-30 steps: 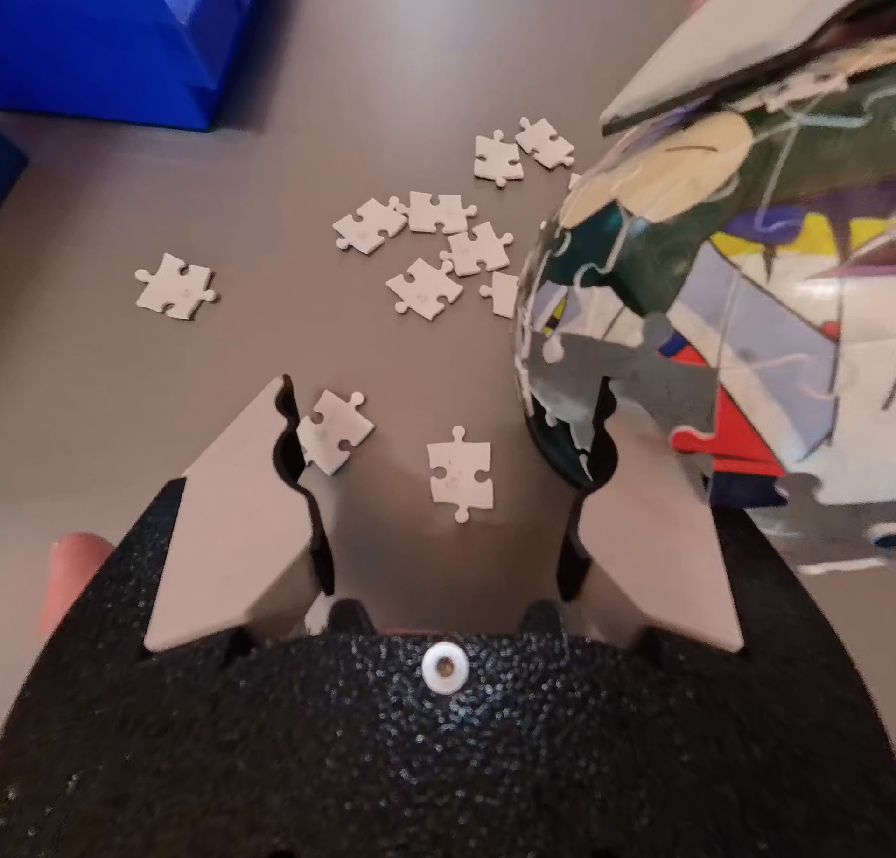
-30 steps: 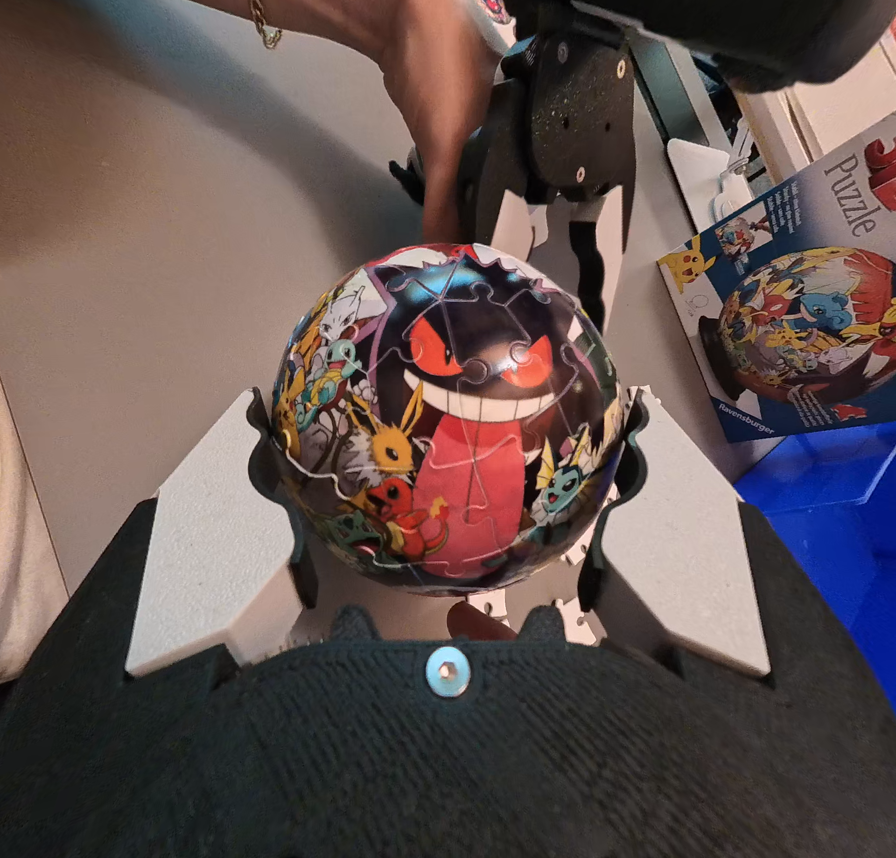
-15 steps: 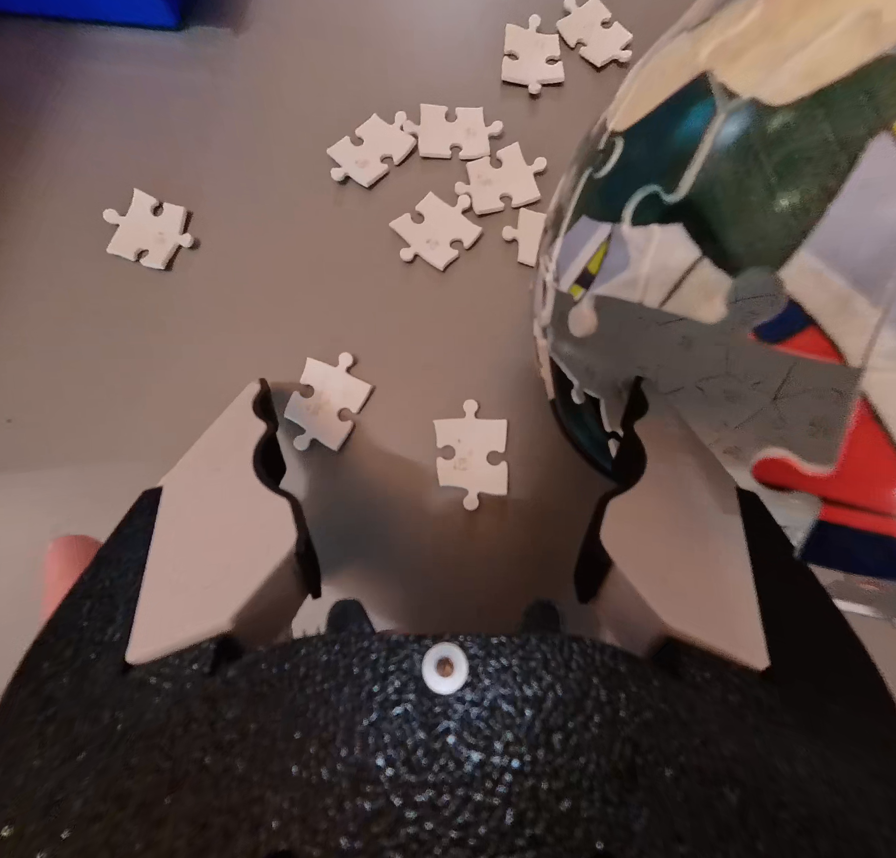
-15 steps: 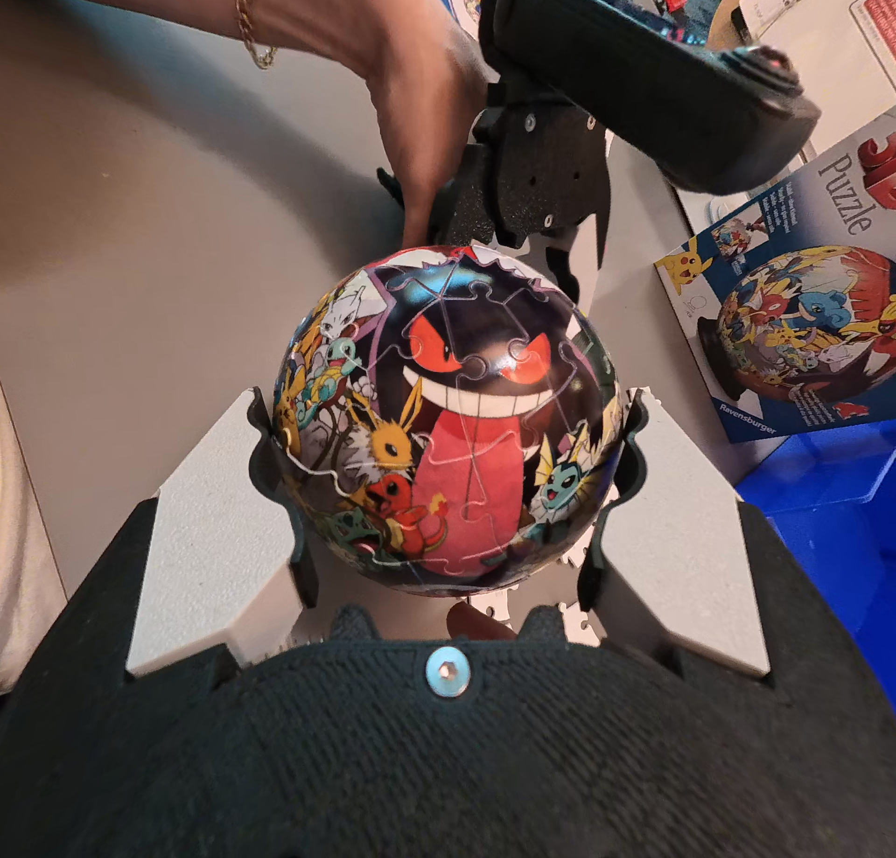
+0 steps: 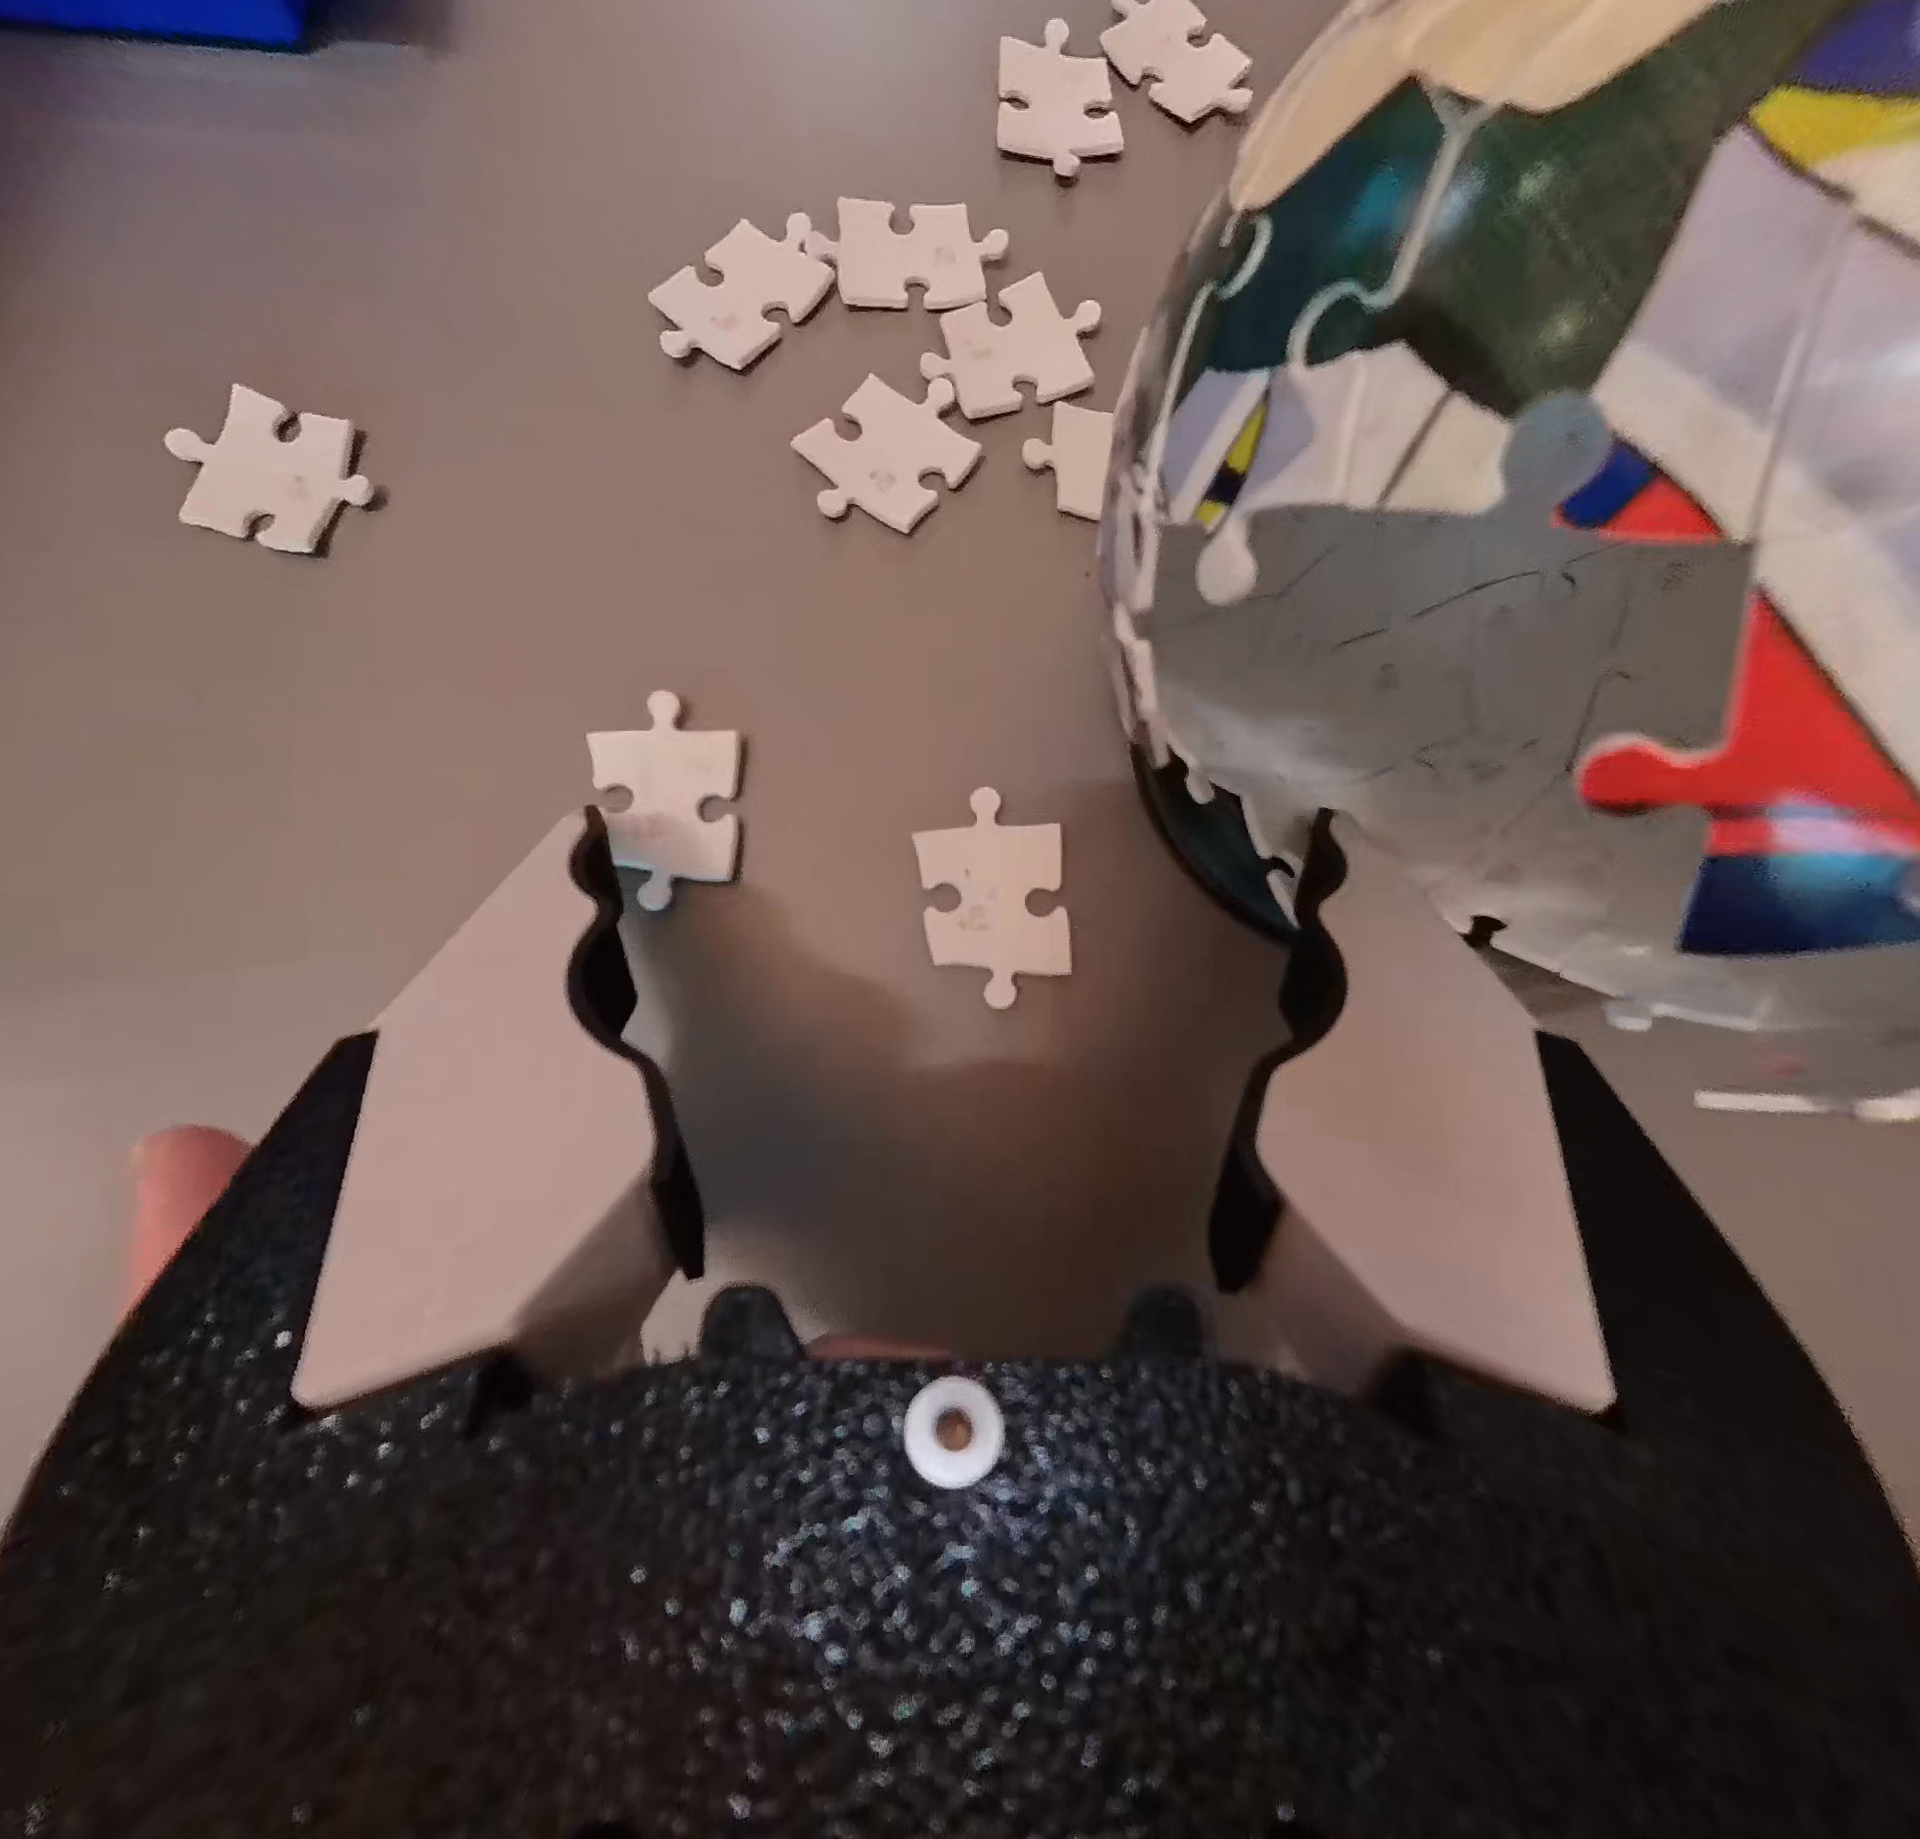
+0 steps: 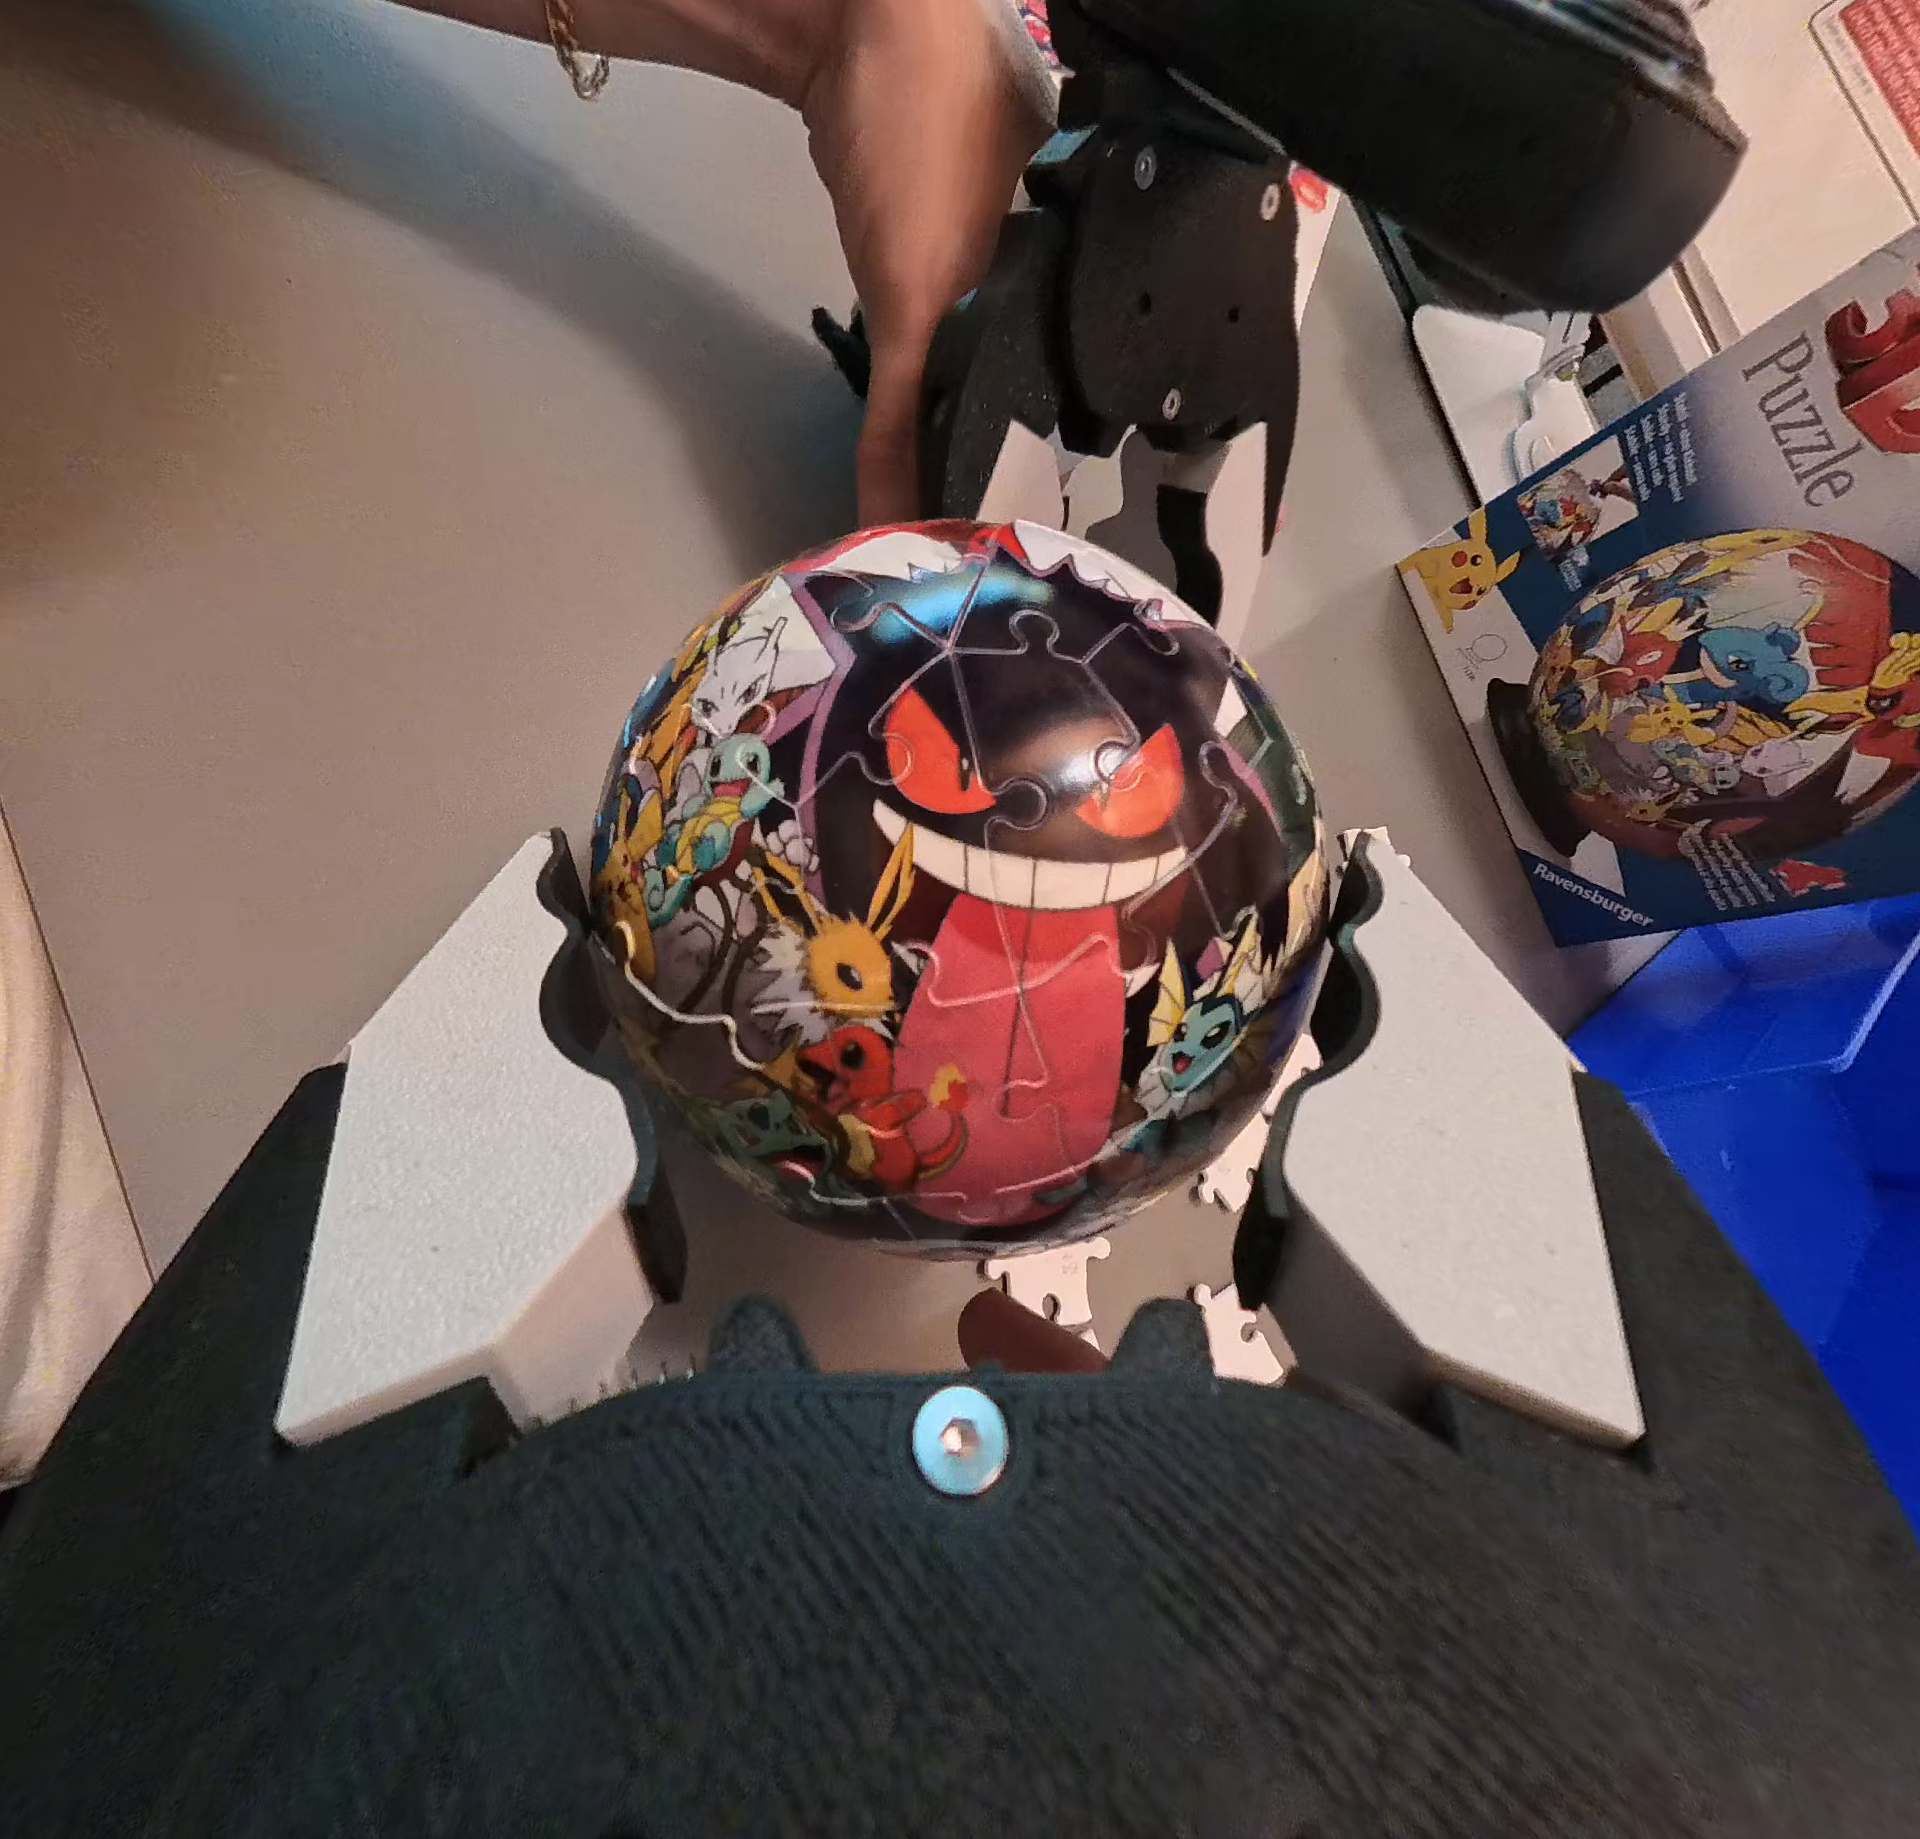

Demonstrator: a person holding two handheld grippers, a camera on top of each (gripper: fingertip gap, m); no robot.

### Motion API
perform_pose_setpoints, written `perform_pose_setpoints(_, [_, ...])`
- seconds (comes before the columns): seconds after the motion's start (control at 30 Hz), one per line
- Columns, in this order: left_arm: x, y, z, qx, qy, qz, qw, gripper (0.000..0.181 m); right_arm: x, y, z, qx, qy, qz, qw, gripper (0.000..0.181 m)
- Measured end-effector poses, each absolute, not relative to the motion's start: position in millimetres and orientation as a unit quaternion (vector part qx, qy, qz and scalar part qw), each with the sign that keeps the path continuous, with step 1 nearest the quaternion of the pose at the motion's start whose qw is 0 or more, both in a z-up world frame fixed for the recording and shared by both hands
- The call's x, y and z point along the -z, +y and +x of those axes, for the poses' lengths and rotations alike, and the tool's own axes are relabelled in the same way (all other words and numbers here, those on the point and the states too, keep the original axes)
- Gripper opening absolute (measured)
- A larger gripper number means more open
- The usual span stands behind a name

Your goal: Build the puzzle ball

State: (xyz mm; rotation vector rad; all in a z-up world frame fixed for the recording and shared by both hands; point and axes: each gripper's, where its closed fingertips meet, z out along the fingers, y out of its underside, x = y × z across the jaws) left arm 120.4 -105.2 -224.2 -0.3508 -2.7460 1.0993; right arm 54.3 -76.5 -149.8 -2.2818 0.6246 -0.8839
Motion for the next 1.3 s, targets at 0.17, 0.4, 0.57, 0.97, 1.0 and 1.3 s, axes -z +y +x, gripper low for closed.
perform_pose_setpoints(0.17, [224.2, -107.7, 124.3, -0.376, -0.917, -0.118, 0.064, 0.132, 152.4, -79.2, 54.5, 0.334, 0.243, -0.856, 0.311, 0.141])
perform_pose_setpoints(0.4, [225.5, -110.3, 123.4, -0.377, -0.917, -0.114, 0.06, 0.133, 166.8, -87.0, 55.3, 0.316, 0.266, -0.849, 0.33, 0.148])
perform_pose_setpoints(0.57, [218.5, -111.9, 132.4, -0.393, -0.913, -0.096, 0.044, 0.13, 166.7, -86.4, 55.7, 0.325, 0.264, -0.848, 0.326, 0.148])
perform_pose_setpoints(0.97, [196.0, -92.5, 142.7, -0.408, -0.905, -0.101, 0.064, 0.119, 164.9, -85.2, 52.2, 0.325, 0.276, -0.836, 0.345, 0.149])
perform_pose_setpoints(1.0, [188.7, -87.2, 145.0, -0.418, -0.9, -0.098, 0.074, 0.119, 164.6, -85.9, 51.0, 0.326, 0.277, -0.835, 0.345, 0.149])
perform_pose_setpoints(1.3, [169.7, -40.8, 94.1, -0.488, -0.852, -0.103, 0.159, 0.122, 167.5, -93.5, 47.9, 0.337, 0.281, -0.828, 0.349, 0.14])
